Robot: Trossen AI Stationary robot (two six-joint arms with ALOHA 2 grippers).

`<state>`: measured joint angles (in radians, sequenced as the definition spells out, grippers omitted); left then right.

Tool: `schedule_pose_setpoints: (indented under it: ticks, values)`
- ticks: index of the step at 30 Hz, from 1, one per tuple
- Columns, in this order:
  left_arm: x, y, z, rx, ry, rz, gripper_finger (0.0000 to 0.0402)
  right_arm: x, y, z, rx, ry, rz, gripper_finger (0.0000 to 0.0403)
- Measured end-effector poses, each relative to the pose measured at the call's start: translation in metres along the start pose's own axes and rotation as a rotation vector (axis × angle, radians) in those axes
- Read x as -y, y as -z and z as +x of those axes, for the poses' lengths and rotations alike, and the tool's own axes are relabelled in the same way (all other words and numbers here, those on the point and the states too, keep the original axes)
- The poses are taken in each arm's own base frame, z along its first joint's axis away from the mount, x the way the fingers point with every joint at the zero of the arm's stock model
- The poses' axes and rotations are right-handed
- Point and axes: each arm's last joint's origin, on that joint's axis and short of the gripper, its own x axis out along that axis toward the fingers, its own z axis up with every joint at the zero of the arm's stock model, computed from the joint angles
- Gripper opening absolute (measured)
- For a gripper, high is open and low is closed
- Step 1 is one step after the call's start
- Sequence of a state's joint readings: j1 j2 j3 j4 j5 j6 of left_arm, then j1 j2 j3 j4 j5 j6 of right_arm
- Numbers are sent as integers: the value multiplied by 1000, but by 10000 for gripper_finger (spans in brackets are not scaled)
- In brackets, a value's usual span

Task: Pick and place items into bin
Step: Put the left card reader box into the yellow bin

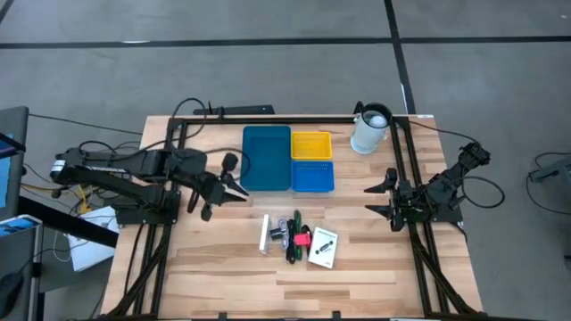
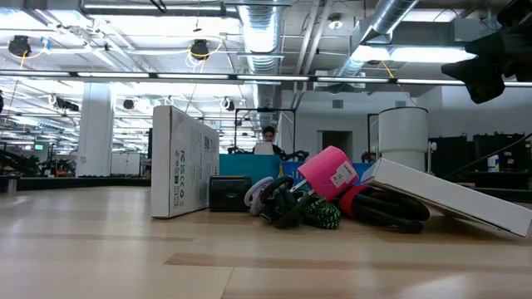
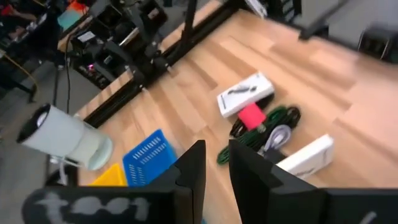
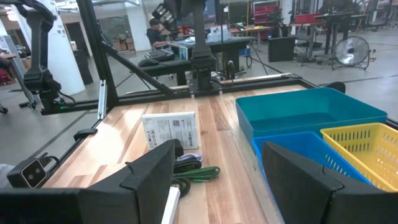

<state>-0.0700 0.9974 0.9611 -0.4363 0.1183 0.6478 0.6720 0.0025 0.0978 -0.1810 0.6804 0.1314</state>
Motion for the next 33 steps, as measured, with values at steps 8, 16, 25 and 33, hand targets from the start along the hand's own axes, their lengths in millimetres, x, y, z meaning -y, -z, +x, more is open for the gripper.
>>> schedule_pose_setpoints:
  ticks: [8,16,25,33]
  values:
    - [21,-7,24,-86,19,4,59,0,0,0,0,0,0,235]
    - [33,-11,35,-143,-22,-218,65,0,0,0,0,0,0,235]
    - [36,-4,31,-219,-61,-605,108,0,0,0,0,0,0,235]
    - [40,2,29,-292,-65,-899,150,0,0,0,0,0,0,235]
